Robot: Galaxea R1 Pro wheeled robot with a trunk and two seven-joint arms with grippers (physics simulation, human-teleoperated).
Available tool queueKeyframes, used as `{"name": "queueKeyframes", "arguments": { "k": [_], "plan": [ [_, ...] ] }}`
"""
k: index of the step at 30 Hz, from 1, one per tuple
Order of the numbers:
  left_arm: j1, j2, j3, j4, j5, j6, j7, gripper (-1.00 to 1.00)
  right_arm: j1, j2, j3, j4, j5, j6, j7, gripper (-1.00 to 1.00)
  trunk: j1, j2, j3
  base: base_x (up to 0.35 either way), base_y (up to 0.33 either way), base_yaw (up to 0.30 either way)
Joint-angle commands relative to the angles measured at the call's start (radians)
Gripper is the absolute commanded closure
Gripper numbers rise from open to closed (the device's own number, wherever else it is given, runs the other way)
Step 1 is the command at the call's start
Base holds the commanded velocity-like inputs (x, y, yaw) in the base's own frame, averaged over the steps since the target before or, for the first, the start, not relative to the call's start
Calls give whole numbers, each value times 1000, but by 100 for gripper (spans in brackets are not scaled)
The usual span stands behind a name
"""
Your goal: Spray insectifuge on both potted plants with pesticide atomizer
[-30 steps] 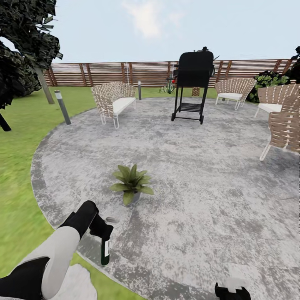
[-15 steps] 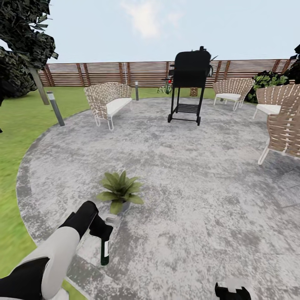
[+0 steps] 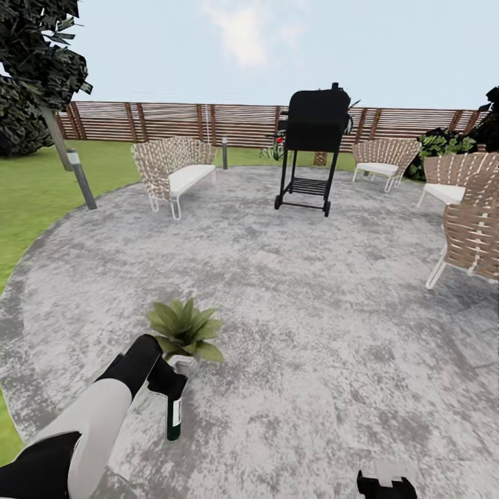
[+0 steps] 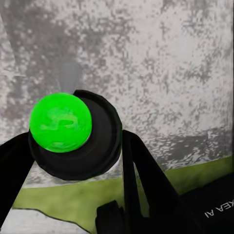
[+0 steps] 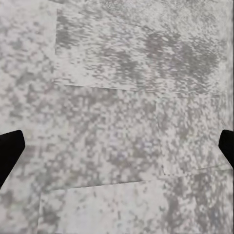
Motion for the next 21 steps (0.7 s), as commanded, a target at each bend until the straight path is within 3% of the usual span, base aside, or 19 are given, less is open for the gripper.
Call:
{"name": "queueKeyframes", "arguments": {
  "k": [1,10,16,18,21],
  "plan": [
    [-1,-1,6,-1,-9,5,-9,100,-1,0,-8,1,11,-3,-3,-100,0,0,-1,292,-172,0],
    [-6,6,3,9,-7,31,-12,100,-1,0,-8,2,11,-3,-3,-100,0,0,-1,292,-172,162],
    [-8,10,-1,16,-9,45,-28,100,-1,0,-7,3,11,-3,-3,-100,0,0,-1,292,-158,26],
    [-7,7,-15,17,-9,45,-29,100,-1,1,-7,3,11,-3,-3,-100,0,0,-1,292,-142,2],
    [0,5,-76,15,-9,47,-29,100,-1,1,-6,5,13,-3,1,-100,0,0,-1,257,-127,0]
  ]
}}
